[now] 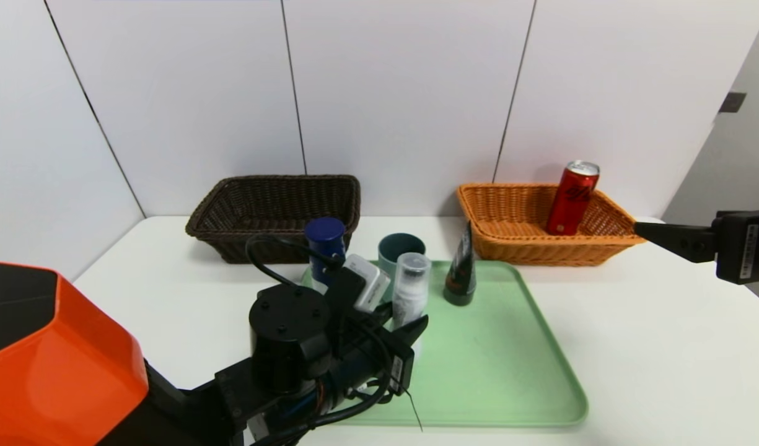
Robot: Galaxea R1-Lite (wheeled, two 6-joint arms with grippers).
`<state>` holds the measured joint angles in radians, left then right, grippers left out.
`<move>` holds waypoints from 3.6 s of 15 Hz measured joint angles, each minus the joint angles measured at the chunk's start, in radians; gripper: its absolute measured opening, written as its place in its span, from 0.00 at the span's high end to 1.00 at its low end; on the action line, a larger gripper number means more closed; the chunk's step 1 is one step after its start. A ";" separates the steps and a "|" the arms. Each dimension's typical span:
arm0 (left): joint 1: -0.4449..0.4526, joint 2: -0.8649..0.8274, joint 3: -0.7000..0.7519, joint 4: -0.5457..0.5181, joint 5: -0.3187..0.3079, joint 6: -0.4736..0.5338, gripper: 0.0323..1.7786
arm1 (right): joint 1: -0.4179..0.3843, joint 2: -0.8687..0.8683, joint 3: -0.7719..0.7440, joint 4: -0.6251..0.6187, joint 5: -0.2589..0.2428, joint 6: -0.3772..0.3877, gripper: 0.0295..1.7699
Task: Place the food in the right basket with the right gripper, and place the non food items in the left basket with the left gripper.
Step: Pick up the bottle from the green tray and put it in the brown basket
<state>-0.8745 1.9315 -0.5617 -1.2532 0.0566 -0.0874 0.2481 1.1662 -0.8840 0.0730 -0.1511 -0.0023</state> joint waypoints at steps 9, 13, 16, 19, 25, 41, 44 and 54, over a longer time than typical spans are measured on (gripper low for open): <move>-0.088 -0.271 -0.064 0.244 -0.006 -0.066 0.71 | -0.007 -0.026 0.022 0.003 0.001 0.002 0.04; -0.105 -0.483 -0.362 0.619 -0.004 -0.147 0.71 | -0.008 -0.030 0.024 0.000 0.004 0.003 0.04; -0.006 -0.590 -0.631 0.936 -0.005 -0.197 0.71 | -0.008 -0.030 0.024 0.003 0.010 0.005 0.04; 0.234 -0.631 -0.745 1.093 -0.030 -0.203 0.71 | -0.008 -0.028 0.024 0.002 0.014 0.005 0.04; 0.584 -0.490 -0.756 1.109 -0.053 -0.104 0.71 | -0.008 -0.026 0.023 -0.001 0.014 0.006 0.04; 0.726 0.111 -0.748 0.743 0.024 -0.009 0.71 | -0.010 -0.013 0.023 -0.001 0.026 0.013 0.04; 0.729 0.141 -0.747 0.742 0.024 -0.010 0.71 | -0.011 -0.016 0.024 -0.001 0.026 0.015 0.04; 0.729 0.172 -0.761 0.740 0.033 -0.009 0.42 | -0.011 -0.021 0.037 -0.001 0.027 0.013 0.04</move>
<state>-0.1455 2.1036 -1.3230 -0.5132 0.0898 -0.0962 0.2374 1.1449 -0.8474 0.0717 -0.1245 0.0109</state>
